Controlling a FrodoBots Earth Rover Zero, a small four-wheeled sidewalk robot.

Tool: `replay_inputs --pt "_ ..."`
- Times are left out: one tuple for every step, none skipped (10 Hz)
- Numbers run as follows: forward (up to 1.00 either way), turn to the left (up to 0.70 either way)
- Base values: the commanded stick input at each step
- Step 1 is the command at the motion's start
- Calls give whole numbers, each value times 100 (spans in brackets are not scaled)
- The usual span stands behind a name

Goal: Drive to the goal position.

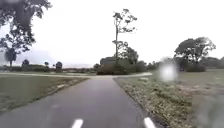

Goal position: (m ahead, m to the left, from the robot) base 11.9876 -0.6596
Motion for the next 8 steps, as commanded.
replay_inputs --pt "85 0" --pt "85 1" --pt "85 6" --pt "85 7" --pt "85 1" --pt "85 18" --pt "85 29" --pt "85 13"
